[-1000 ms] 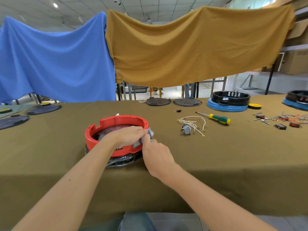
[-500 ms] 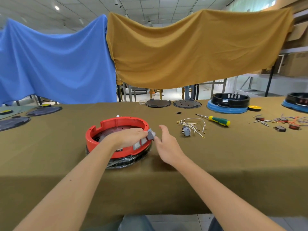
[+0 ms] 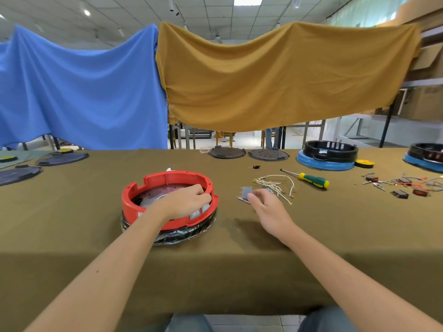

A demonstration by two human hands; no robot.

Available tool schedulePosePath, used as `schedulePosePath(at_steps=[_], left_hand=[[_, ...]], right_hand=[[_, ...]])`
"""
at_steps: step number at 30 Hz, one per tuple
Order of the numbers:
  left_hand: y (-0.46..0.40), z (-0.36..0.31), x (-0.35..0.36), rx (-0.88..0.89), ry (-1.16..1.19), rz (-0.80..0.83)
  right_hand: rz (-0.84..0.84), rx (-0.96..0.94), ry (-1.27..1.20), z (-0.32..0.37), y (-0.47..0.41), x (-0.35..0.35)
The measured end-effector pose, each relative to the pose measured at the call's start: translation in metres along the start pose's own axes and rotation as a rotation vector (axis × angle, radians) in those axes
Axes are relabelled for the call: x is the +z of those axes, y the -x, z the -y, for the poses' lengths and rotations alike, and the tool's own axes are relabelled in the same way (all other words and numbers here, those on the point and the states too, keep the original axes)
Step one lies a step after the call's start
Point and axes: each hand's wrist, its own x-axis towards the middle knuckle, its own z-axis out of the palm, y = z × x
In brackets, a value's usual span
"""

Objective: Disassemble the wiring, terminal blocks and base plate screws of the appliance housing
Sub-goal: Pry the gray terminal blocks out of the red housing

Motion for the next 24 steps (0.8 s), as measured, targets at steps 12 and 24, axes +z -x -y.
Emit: schedulePosePath(at_steps=[12,24], left_hand=[[-0.009,0.003,0.004,0.173,-0.216,-0.048],[-0.029,-0.01,0.027,0.446,-0.548,-0.275]], right_hand=[[-0.231,0.216,0.072,-0.046,-0.048,-0.051],[-0.113,0.346,0.074,-0.049,-0.081,-0.067]])
